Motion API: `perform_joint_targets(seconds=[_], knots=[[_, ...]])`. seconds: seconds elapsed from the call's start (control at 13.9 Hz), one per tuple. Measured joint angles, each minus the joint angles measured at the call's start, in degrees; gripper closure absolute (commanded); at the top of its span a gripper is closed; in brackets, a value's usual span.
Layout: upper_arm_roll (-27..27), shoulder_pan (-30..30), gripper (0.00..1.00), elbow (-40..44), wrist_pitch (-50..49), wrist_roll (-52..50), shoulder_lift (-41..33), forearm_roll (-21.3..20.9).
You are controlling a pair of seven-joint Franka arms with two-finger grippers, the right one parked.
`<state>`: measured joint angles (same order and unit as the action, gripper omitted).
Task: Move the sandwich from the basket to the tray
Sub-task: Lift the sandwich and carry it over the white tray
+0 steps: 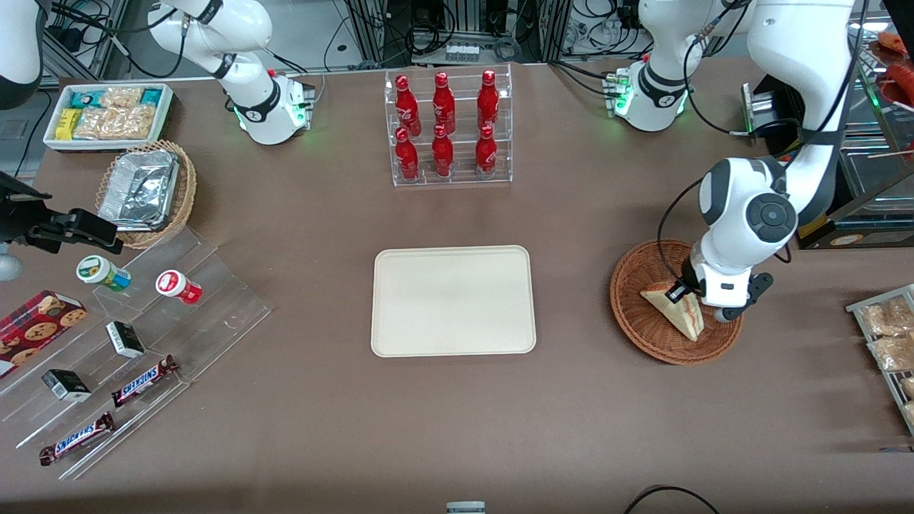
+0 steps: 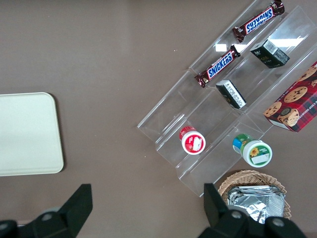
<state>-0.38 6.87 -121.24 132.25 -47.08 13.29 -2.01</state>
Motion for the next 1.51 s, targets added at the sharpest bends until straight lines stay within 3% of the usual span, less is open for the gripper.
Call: perform_joint_targets(seconds=[0.29,0.58,0.79,0.94,1.15,1.51], knots=[[-3.8,0.1,1.00,10.8,-18.2,0.0,-3.7,-1.1],[-14.2,0.6,1.00,15.6,-20.1,-0.1,-3.7,-1.5],[-22.1,0.9,1.00,16.3,-20.0,-0.3,-1.9,-4.5],[-27.0,1.1,1.00,18.7,-19.7,-0.4,2.0,-6.4],[-33.5,1.7,1.00,24.5,-19.4,-3.5,10.6,-13.7],[-34.6,10.9,1.00,38.8,-19.2,-9.2,25.8,-23.4]])
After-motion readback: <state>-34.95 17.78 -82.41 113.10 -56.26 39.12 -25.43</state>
